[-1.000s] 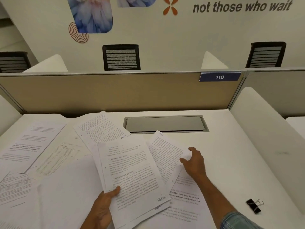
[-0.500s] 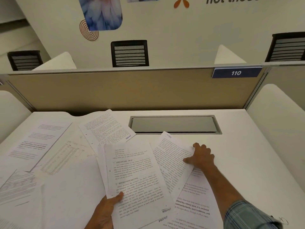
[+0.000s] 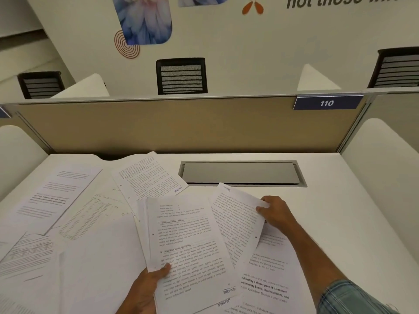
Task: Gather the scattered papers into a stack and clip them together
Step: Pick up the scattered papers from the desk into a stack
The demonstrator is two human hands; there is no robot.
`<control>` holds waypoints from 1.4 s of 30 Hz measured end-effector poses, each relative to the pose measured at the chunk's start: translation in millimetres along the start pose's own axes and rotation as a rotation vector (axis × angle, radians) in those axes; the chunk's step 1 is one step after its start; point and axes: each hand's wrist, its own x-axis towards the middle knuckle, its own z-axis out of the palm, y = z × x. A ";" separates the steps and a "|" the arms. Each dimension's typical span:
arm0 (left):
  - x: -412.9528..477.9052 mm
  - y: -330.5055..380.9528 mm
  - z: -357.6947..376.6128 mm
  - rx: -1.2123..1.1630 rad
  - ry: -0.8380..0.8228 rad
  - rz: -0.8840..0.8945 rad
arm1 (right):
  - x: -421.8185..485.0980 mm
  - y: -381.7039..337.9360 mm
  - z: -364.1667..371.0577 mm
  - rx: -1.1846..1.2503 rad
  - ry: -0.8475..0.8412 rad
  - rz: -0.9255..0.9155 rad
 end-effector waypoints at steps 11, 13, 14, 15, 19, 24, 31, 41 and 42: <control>-29.4 24.5 -38.2 -0.213 0.117 0.019 | -86.2 15.0 -29.5 0.997 0.338 0.364; -35.2 31.1 -47.2 -0.239 0.144 0.029 | -110.9 9.7 -21.8 1.121 0.355 0.400; -40.3 34.5 -48.7 -0.246 0.146 0.039 | -123.6 4.3 -17.8 1.174 0.355 0.412; -43.0 37.6 -50.7 -0.252 0.132 0.048 | -135.4 -1.6 -13.7 1.226 0.355 0.425; -62.4 44.6 -51.0 -0.283 0.053 0.040 | -172.6 -26.1 4.9 1.340 0.345 0.463; -91.5 49.0 -41.5 -0.364 -0.033 0.046 | -214.6 -66.9 32.6 1.401 0.329 0.469; -125.9 57.3 -11.6 -0.340 -0.088 0.089 | -262.3 -122.9 105.1 1.332 0.233 0.479; -141.1 55.9 -6.8 -0.299 -0.069 0.184 | -287.8 -147.7 158.9 1.237 0.188 0.439; -140.2 54.4 -8.2 -0.282 -0.053 0.193 | -291.8 -148.6 161.4 1.228 0.172 0.420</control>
